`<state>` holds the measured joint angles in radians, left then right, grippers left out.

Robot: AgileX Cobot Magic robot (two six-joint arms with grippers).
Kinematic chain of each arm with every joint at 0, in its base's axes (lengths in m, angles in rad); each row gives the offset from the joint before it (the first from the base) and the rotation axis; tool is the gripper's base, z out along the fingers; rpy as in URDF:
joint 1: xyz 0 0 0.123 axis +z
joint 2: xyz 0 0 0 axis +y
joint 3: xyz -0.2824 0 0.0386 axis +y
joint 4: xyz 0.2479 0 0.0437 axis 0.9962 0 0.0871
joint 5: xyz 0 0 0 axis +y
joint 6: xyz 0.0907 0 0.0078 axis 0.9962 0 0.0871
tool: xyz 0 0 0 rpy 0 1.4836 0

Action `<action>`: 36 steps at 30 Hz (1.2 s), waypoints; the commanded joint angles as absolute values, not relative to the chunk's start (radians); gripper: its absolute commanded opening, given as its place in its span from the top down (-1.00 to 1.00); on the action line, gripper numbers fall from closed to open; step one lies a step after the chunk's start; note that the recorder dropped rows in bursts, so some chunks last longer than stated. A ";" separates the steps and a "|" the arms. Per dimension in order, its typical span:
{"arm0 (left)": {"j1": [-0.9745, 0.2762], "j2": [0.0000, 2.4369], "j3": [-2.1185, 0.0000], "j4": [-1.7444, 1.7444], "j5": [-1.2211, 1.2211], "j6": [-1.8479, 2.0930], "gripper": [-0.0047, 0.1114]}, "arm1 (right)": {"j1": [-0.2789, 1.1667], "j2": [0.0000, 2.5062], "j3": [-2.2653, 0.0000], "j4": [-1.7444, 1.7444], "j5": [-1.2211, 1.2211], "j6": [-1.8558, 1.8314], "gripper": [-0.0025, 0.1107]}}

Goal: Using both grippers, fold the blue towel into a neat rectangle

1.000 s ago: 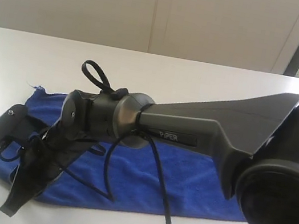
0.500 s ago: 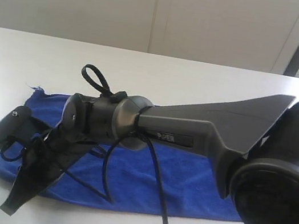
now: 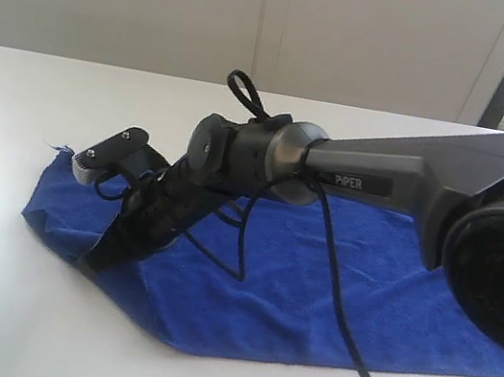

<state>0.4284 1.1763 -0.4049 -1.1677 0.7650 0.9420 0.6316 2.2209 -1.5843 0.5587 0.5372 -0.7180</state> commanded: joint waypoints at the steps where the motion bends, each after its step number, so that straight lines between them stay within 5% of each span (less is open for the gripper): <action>1: 0.430 1.175 -0.397 -1.201 0.755 0.942 0.92 | 0.617 2.222 -1.585 0.546 0.536 -0.714 0.95; 7: 0.426 1.175 -0.397 -1.222 0.725 1.002 0.80 | 0.617 2.235 -1.585 0.544 0.565 -0.689 0.63; 13: 0.426 1.175 -0.397 -1.233 0.767 1.108 0.17 | 0.617 2.215 -1.585 0.544 0.573 -0.676 0.07; 17: 0.426 1.175 -0.397 -1.235 0.776 1.211 -0.14 | 0.615 2.174 -1.585 0.495 0.577 -0.671 0.03; 22: 0.422 1.175 -0.397 -1.308 0.839 1.456 -0.05 | 0.580 2.103 -1.585 0.466 0.594 -0.639 0.03; 28: 0.290 1.190 -0.379 -1.507 0.815 1.799 0.33 | 0.465 2.036 -1.585 0.439 0.679 -0.597 0.04; 36: 0.185 1.329 -0.370 -1.689 0.795 1.947 0.37 | 0.253 2.034 -1.585 0.500 0.797 -0.606 0.12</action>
